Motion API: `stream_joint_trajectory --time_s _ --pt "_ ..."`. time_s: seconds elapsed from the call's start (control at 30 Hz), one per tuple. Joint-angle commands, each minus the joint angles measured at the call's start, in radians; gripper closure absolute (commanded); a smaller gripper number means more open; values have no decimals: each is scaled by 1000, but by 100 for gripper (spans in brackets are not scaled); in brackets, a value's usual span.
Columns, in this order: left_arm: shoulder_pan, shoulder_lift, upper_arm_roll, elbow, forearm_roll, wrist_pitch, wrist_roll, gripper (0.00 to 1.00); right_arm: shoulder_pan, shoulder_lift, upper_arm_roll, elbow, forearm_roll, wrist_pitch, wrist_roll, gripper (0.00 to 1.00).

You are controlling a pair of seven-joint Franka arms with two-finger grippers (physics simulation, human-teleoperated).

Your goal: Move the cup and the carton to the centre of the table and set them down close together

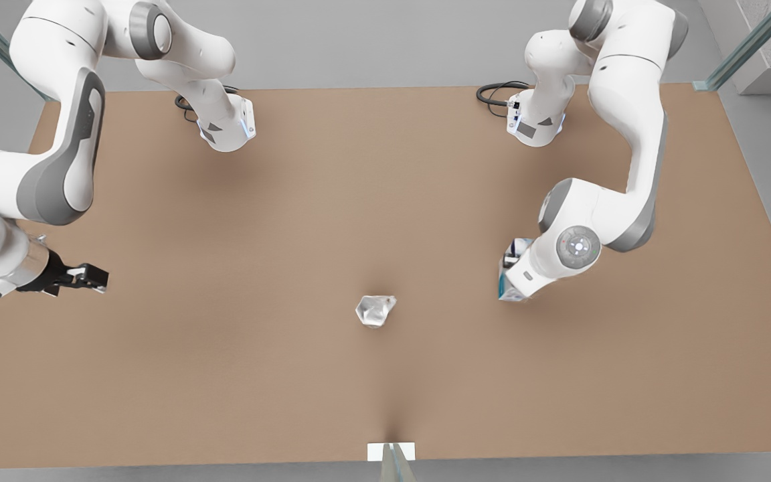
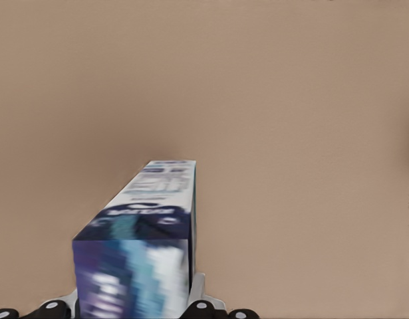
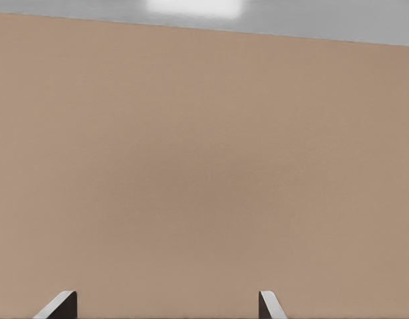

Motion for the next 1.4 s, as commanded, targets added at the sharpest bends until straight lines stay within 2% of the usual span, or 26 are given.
stream_joint_trajectory --time_s 0.0,0.13,0.27,0.4,0.53,0.7,0.8,1.13,1.2,1.37 --pt "-5 0 0 1 -99 0 -19 39 0 0 0 0 2 0 0 0" --pt "-60 5 -9 5 -179 7 -260 39 0 5 -2 0 0 15 -2 0" --pt "-60 -20 -107 5 -180 -2 -536 39 0 5 -17 2 0 29 -5 0" --pt "-83 5 -153 26 -182 17 -818 39 2 3 -17 2 2 28 -5 0" --pt "-146 72 -155 87 -182 52 -1047 39 0 5 -17 2 2 29 -5 0" --pt "-256 210 -144 247 -167 92 -1289 40 0 6 -17 0 0 45 -5 0" --pt "-316 281 -143 327 -67 122 -1430 40 0 6 -17 2 0 45 -5 0" --pt "-379 311 -137 331 87 90 -1513 39 0 14 -17 2 2 48 -2 0" --pt "-419 311 -80 331 85 89 -1518 39 0 14 -17 2 2 57 -3 0" --pt "-428 311 -80 331 130 92 -1553 39 0 14 -18 2 2 58 -3 0"
